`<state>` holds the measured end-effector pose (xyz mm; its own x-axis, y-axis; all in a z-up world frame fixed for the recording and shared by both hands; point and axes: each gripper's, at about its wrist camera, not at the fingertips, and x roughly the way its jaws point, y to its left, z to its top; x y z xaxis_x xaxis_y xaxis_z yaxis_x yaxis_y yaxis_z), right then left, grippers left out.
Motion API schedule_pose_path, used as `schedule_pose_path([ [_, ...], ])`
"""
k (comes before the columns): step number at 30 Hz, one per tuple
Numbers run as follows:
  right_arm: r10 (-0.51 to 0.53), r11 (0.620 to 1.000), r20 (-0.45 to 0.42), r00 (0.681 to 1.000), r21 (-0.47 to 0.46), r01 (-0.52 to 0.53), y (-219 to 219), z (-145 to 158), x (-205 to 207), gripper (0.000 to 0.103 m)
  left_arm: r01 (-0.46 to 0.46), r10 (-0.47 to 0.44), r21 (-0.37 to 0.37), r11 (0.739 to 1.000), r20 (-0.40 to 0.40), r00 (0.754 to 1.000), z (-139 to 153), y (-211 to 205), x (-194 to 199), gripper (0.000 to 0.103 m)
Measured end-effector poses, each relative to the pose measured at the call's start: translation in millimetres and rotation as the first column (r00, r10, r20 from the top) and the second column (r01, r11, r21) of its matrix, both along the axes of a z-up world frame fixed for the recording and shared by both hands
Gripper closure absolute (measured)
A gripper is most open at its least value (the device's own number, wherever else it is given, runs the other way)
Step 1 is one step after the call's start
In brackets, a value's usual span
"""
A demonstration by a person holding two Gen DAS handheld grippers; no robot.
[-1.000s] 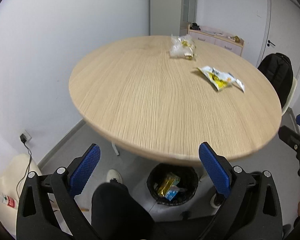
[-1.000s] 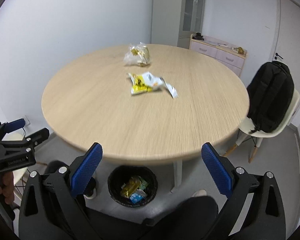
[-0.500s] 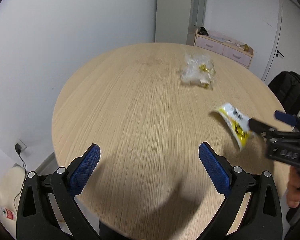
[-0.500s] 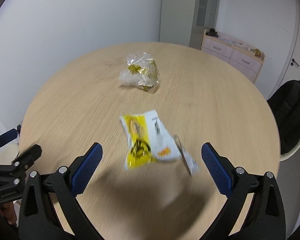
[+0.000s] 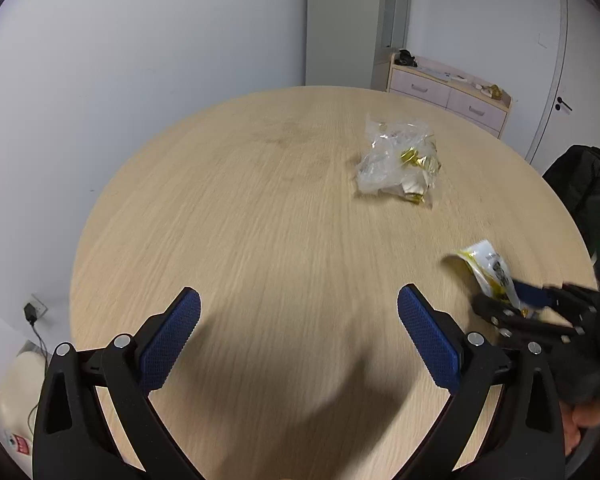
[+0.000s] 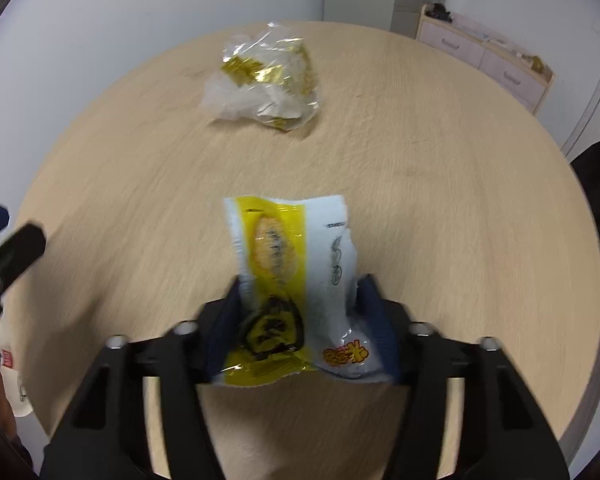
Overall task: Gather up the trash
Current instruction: 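Grasp the yellow snack wrapper with the right gripper while the left grasps the clear plastic bag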
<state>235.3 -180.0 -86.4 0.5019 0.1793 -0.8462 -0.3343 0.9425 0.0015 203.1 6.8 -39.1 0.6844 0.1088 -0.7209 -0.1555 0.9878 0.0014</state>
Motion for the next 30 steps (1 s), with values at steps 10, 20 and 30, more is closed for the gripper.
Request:
schedule_pose_path([
  [10, 0.008, 0.998, -0.025, 1.000, 0.066, -0.006, -43, 11, 6, 0.091, 0.069, -0.069, -0.010, 0.998, 0.017, 0.998, 2, -43, 75, 0.006],
  [20, -0.049, 0.997, 0.017, 0.999, 0.064, 0.048, -92, 23, 6, 0.091, 0.071, -0.071, 0.022, 0.997, 0.006, 0.997, 0, -76, 144, 0.006],
  [30, -0.076, 0.995, 0.018, 0.997, 0.061, 0.074, -112, 22, 9, 0.091, 0.061, -0.056, 0.077, 0.995, -0.071, 0.996, -15, -90, 181, 0.034],
])
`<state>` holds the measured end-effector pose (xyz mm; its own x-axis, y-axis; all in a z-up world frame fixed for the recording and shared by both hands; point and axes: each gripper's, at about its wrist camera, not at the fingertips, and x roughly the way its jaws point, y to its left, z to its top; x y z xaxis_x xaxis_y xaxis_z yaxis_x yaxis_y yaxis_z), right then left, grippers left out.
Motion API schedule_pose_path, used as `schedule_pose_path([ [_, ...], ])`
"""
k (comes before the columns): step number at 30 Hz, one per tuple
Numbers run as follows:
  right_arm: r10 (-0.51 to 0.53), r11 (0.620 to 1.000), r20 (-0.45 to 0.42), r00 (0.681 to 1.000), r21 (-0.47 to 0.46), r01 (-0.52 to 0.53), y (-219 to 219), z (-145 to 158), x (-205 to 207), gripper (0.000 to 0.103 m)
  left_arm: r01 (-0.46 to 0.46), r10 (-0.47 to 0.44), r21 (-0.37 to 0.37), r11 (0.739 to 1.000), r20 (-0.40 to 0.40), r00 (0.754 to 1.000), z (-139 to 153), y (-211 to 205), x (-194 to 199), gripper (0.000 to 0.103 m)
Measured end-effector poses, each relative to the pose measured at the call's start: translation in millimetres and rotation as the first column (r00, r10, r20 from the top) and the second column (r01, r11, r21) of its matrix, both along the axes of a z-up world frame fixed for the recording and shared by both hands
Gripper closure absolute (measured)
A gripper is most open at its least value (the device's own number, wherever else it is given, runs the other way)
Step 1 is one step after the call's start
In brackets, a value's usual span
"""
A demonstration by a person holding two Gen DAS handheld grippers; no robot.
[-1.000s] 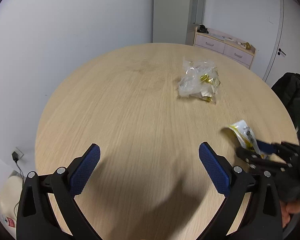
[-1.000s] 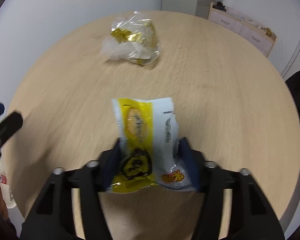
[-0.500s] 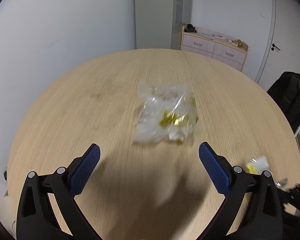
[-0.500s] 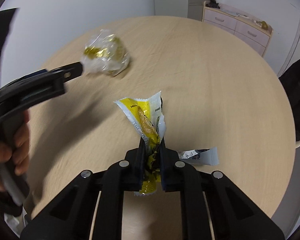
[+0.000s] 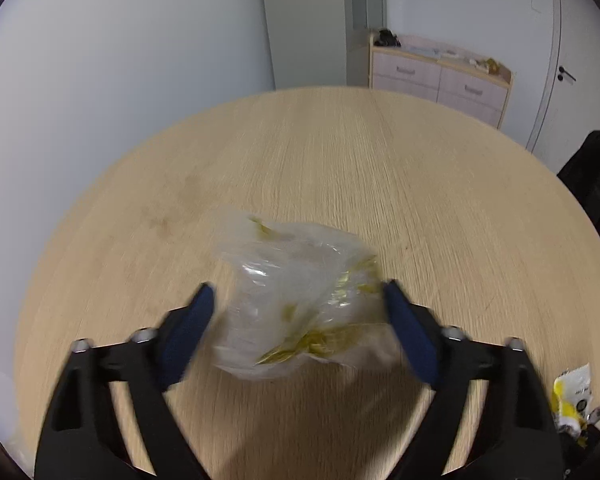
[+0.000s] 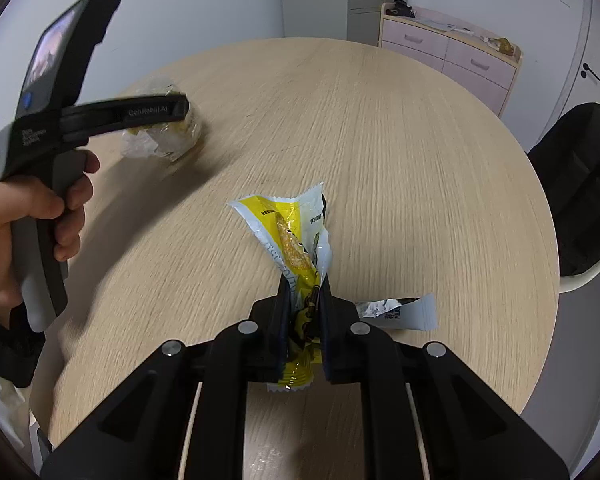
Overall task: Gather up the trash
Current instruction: 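Grasp the yellow snack wrapper with the right gripper while the left grasps the clear plastic bag, then carry the yellow wrapper and clear plastic bag down to the black bin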
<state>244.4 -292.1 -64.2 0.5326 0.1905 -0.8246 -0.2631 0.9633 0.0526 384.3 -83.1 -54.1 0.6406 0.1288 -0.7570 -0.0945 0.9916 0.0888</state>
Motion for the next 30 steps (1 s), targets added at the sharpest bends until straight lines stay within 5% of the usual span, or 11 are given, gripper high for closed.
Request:
schedule_pose_path([
  [5, 0.006, 1.000, 0.005, 1.000, 0.006, -0.006, 4, 1, -1, 0.091, -0.009, 0.001, -0.099, 0.995, -0.072, 0.997, -14, 8, 0, 0.076],
  [7, 0.013, 1.000, 0.011, 1.000, 0.006, -0.013, 7, 1, -3, 0.091, -0.010, 0.003, -0.089, 0.996, -0.077, 0.997, -13, 7, -6, 0.082],
  [30, -0.030, 0.999, 0.079, 0.996, 0.029, 0.028, 40, 11, -42, 0.091, 0.007, -0.009, -0.087, 0.996, -0.019, 1.000, 17, 31, -133, 0.083],
])
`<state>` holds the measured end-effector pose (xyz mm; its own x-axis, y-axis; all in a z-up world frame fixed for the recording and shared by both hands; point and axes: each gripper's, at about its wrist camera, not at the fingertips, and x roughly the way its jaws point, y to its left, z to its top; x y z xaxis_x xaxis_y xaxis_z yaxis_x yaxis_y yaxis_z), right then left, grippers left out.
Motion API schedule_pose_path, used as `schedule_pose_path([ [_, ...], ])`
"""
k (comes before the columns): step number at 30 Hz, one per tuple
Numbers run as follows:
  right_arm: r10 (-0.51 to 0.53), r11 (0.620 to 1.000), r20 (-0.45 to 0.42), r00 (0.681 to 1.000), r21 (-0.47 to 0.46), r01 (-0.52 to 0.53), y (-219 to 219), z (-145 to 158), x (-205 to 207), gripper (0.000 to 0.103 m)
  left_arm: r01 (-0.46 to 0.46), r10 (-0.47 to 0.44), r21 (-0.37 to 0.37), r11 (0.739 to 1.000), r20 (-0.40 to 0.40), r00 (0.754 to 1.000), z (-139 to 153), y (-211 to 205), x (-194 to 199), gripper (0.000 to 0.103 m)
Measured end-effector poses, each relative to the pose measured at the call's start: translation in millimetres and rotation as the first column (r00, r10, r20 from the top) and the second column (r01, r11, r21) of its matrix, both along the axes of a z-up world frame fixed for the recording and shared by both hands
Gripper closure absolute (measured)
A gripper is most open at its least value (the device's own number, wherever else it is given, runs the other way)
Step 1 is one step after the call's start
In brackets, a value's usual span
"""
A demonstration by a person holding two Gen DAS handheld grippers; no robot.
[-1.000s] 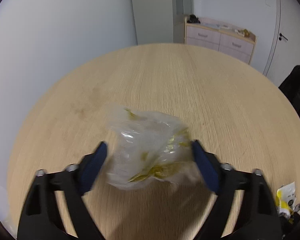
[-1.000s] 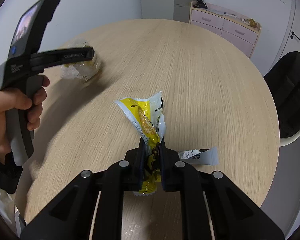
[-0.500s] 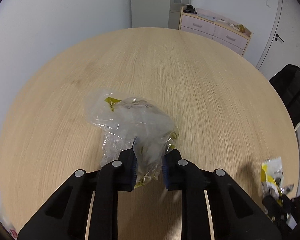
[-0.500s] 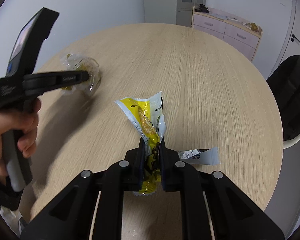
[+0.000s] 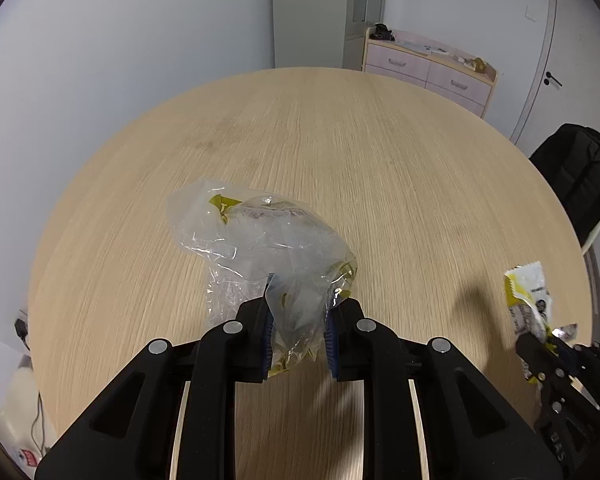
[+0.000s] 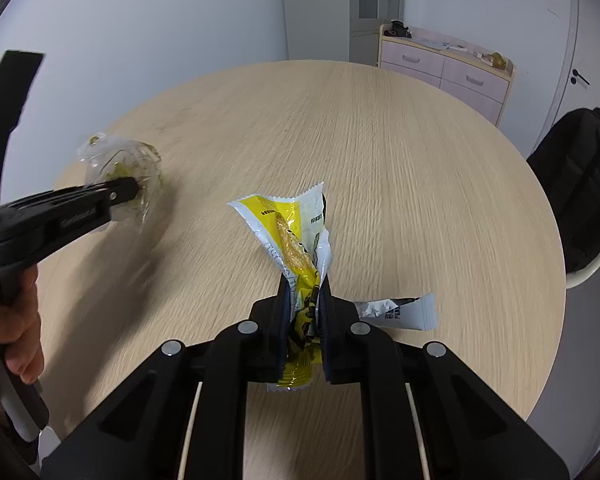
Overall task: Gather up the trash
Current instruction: 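Carry the yellow wrapper and clear plastic bag down to the black bin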
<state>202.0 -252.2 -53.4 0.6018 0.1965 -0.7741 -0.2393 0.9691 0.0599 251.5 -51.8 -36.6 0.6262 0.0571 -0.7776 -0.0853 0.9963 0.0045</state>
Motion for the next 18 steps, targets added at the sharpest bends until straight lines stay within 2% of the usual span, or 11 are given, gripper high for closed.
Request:
schedule_pose_path([
  [10, -0.001, 1.000, 0.018, 1.000, -0.018, 0.002, 21, 2, -55, 0.091, 0.005, -0.005, -0.003, 1.000, 0.040, 0.999, 13, 12, -79, 0.083],
  [18, 0.006, 1.000, 0.049, 0.999, -0.028, -0.004, 27, 9, -121, 0.091, 0.001, 0.000, -0.006, 1.000, 0.080, 0.997, 23, 10, -162, 0.083],
])
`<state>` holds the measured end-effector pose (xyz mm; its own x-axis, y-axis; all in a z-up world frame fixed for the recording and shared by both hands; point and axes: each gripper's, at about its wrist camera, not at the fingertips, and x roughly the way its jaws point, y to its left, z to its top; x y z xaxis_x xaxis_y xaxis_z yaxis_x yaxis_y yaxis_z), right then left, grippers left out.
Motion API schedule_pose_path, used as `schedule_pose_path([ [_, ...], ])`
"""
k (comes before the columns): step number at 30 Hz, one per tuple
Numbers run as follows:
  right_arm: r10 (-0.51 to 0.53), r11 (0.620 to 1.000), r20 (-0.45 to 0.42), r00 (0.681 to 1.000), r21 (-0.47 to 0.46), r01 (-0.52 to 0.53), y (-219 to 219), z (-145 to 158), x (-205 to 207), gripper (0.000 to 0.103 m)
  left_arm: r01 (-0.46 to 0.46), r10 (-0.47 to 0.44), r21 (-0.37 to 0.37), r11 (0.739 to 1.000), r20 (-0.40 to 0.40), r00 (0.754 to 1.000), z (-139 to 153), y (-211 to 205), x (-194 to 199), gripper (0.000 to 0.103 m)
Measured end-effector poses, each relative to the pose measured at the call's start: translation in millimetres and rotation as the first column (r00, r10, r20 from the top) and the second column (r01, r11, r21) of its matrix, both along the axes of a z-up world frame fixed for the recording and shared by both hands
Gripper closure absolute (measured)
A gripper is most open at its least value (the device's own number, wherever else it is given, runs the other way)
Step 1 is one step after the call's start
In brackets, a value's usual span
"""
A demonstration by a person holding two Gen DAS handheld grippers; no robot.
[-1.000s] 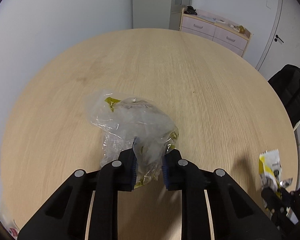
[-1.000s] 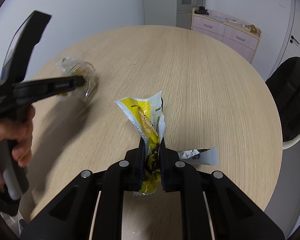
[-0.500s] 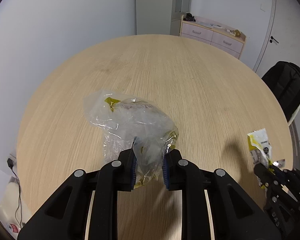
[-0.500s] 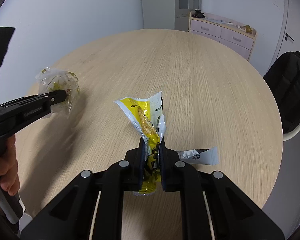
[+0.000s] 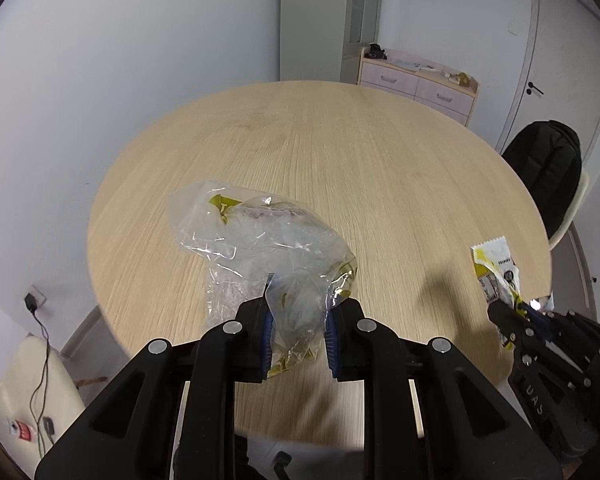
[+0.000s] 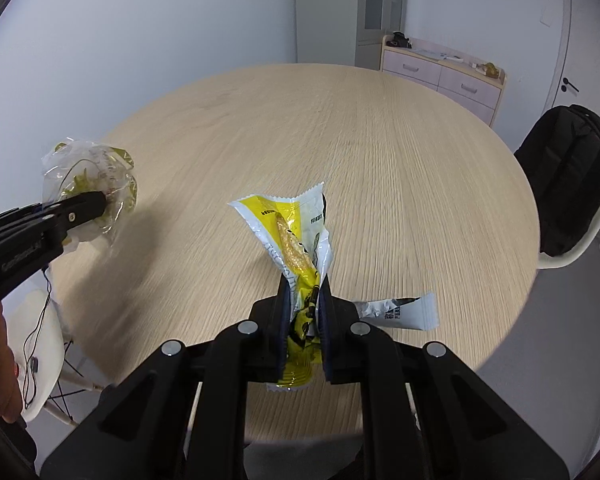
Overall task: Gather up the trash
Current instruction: 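Carry the yellow wrapper and clear plastic bag down to the black bin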
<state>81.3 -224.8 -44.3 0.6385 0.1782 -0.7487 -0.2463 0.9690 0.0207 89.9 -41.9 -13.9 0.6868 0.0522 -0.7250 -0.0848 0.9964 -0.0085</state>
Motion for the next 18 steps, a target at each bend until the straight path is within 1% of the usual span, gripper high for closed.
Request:
schedule_pose_path([
  [7, -0.002, 1.000, 0.039, 0.999, 0.017, 0.001, -8, 11, -59, 0.091, -0.004, 0.004, -0.007, 1.000, 0.033, 0.999, 2, -6, -67, 0.083],
  [9, -0.001, 1.000, 0.046, 0.999, 0.027, -0.001, -12, 13, -72, 0.091, 0.001, 0.000, -0.024, 1.000, 0.037, 0.999, -1, -6, -85, 0.083],
  [11, 0.003, 1.000, 0.052, 0.999, 0.030, -0.004, -12, 13, -88, 0.091, 0.005, -0.003, -0.035, 0.999, 0.041, 0.999, -5, -7, -99, 0.083],
  [18, -0.002, 1.000, 0.064, 0.998, 0.030, 0.000, -18, 6, -121, 0.091, 0.016, -0.014, -0.049, 0.999, 0.039, 0.999, -19, -9, -133, 0.083],
])
